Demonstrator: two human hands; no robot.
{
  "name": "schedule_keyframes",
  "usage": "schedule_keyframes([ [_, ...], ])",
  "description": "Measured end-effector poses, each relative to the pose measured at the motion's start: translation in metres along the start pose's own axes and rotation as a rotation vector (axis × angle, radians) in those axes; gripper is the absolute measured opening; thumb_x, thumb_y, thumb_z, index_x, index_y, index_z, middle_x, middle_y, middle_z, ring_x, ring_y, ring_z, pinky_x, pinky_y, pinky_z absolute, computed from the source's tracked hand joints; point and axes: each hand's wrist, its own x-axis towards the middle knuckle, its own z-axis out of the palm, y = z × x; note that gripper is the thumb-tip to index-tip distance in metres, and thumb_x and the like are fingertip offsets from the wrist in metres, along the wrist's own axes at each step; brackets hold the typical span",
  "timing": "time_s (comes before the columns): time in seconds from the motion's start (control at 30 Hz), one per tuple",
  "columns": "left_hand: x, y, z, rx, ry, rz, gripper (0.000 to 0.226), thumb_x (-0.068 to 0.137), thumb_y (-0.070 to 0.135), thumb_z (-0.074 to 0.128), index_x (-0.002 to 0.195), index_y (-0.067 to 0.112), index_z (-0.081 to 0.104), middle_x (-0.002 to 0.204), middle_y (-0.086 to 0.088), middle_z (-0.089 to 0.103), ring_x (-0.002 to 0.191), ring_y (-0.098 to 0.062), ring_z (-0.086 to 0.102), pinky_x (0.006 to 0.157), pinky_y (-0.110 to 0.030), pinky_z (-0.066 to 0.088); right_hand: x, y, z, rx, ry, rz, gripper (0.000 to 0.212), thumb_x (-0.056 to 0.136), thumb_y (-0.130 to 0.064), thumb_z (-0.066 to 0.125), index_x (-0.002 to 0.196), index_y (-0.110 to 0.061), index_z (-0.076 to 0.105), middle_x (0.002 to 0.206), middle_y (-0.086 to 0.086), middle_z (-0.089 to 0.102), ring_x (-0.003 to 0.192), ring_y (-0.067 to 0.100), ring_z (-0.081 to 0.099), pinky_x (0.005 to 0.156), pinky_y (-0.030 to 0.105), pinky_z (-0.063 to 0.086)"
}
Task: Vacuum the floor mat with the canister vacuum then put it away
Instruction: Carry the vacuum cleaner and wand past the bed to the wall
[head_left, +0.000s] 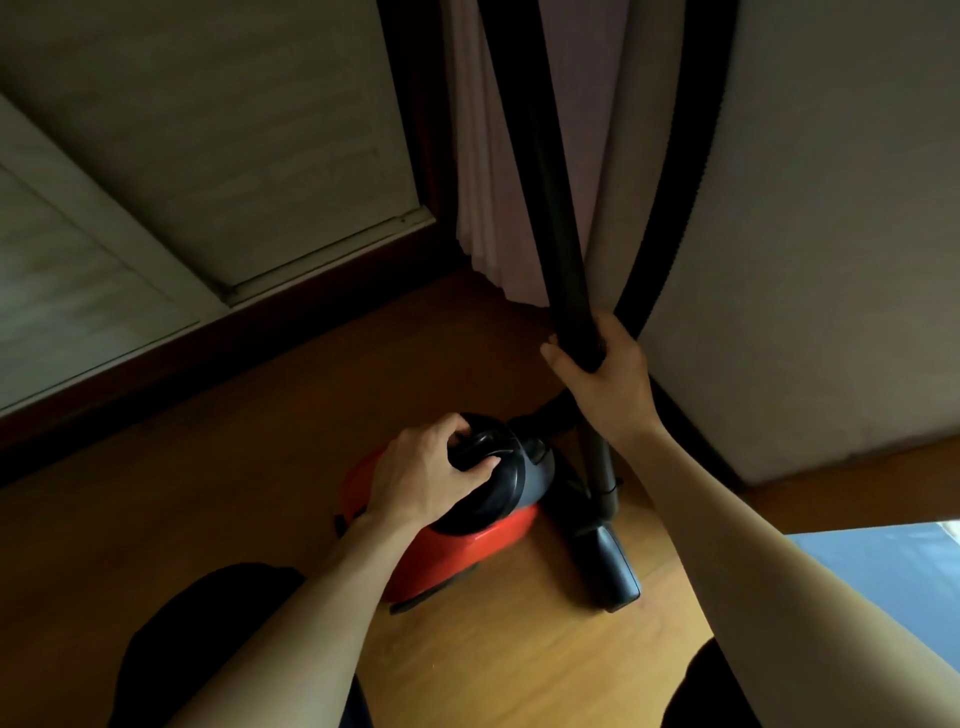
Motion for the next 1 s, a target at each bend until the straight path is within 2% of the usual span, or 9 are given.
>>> schedule_keyframes([
  [0.1, 0.005, -0.009, 0.008, -0.023, -0.026, 0.014, 0.042, 0.077, 0.063, 0.063, 0.097, 0.027, 0.068, 0.088, 0.011, 0.074, 0.083, -0.011, 0.07, 0.067, -0.031, 0.056, 0.006, 0.002, 0.004, 0.1, 0.009, 0.022, 0.021, 0.087, -0.032, 0.077, 0.1, -0.029, 0.06, 0.089, 0.008, 0.068, 0.086, 0.023, 0.07, 0.082, 0.046, 0.06],
  [0.2, 0.009, -0.015, 0.014, -0.1, -0.052, 0.022, 0.044, 0.075, 0.064, 0.059, 0.096, 0.027, 0.07, 0.088, 0.011, 0.074, 0.085, -0.01, 0.07, 0.072, -0.035, 0.057, 0.008, 0.0, 0.007, 0.148, -0.006, 0.034, 0.017, 0.091, -0.023, 0.076, 0.1, -0.025, 0.061, 0.085, 0.0, 0.064, 0.078, 0.01, 0.068, 0.077, 0.04, 0.061],
  [0.27, 0.011, -0.015, 0.015, -0.134, -0.066, 0.006, 0.044, 0.075, 0.065, 0.059, 0.094, 0.028, 0.071, 0.086, 0.013, 0.074, 0.083, -0.007, 0.07, 0.072, -0.035, 0.057, 0.009, 0.0, 0.009, 0.146, -0.004, 0.022, 0.014, 0.092, -0.023, 0.074, 0.098, -0.025, 0.062, 0.082, 0.002, 0.061, 0.072, 0.009, 0.062, 0.071, 0.034, 0.058],
  [0.37, 0.011, -0.014, 0.015, -0.155, -0.083, -0.001, 0.042, 0.075, 0.065, 0.059, 0.09, 0.029, 0.071, 0.082, 0.016, 0.073, 0.079, -0.003, 0.069, 0.07, -0.034, 0.057, 0.008, 0.0, 0.013, 0.123, 0.031, 0.027, 0.015, 0.091, -0.025, 0.073, 0.086, -0.022, 0.06, 0.074, 0.005, 0.055, 0.066, 0.017, 0.056, 0.063, 0.042, 0.053],
  [0.47, 0.011, -0.014, 0.012, -0.187, -0.128, 0.022, 0.032, 0.08, 0.061, 0.063, 0.091, 0.033, 0.072, 0.081, 0.021, 0.071, 0.079, 0.002, 0.067, 0.07, -0.029, 0.056, 0.006, -0.003, 0.014, 0.117, 0.066, 0.055, 0.028, 0.091, -0.027, 0.074, 0.077, -0.011, 0.056, 0.067, 0.004, 0.05, 0.061, 0.02, 0.053, 0.059, 0.044, 0.051],
  [0.67, 0.016, -0.013, 0.008, -0.18, -0.253, 0.041, 0.037, 0.084, 0.06, 0.06, 0.091, 0.026, 0.072, 0.085, 0.012, 0.073, 0.083, -0.003, 0.068, 0.075, -0.037, 0.056, 0.001, -0.01, 0.017, 0.077, 0.118, 0.058, 0.044, 0.092, -0.025, 0.072, 0.062, -0.029, 0.04, 0.05, -0.017, 0.041, 0.051, 0.008, 0.042, 0.05, 0.023, 0.037],
  [0.8, 0.016, -0.011, 0.005, -0.186, -0.271, 0.042, 0.035, 0.087, 0.053, 0.063, 0.081, 0.019, 0.069, 0.076, 0.005, 0.071, 0.074, -0.006, 0.068, 0.069, -0.041, 0.055, -0.002, -0.013, 0.017, 0.055, 0.139, 0.048, 0.044, 0.092, -0.023, 0.072, 0.061, -0.027, 0.042, 0.052, -0.013, 0.043, 0.051, 0.012, 0.046, 0.048, 0.027, 0.039],
  [0.9, 0.012, -0.007, 0.0, -0.178, -0.267, 0.042, 0.033, 0.089, 0.047, 0.065, 0.075, 0.017, 0.067, 0.07, 0.005, 0.068, 0.069, -0.006, 0.066, 0.062, -0.034, 0.052, -0.004, -0.017, 0.018, 0.041, 0.167, 0.045, 0.046, 0.091, -0.021, 0.072, 0.059, -0.032, 0.041, 0.048, -0.017, 0.042, 0.047, 0.006, 0.042, 0.048, 0.022, 0.036],
  [1.0, 0.004, 0.003, -0.005, -0.185, -0.235, 0.038, 0.036, 0.089, 0.047, 0.064, 0.069, 0.016, 0.061, 0.062, 0.005, 0.061, 0.062, -0.009, 0.062, 0.056, -0.028, 0.043, -0.005, -0.026, 0.017, 0.015, 0.196, 0.043, 0.043, 0.09, -0.026, 0.072, 0.06, -0.031, 0.042, 0.051, -0.014, 0.043, 0.048, 0.007, 0.043, 0.05, 0.026, 0.036],
])
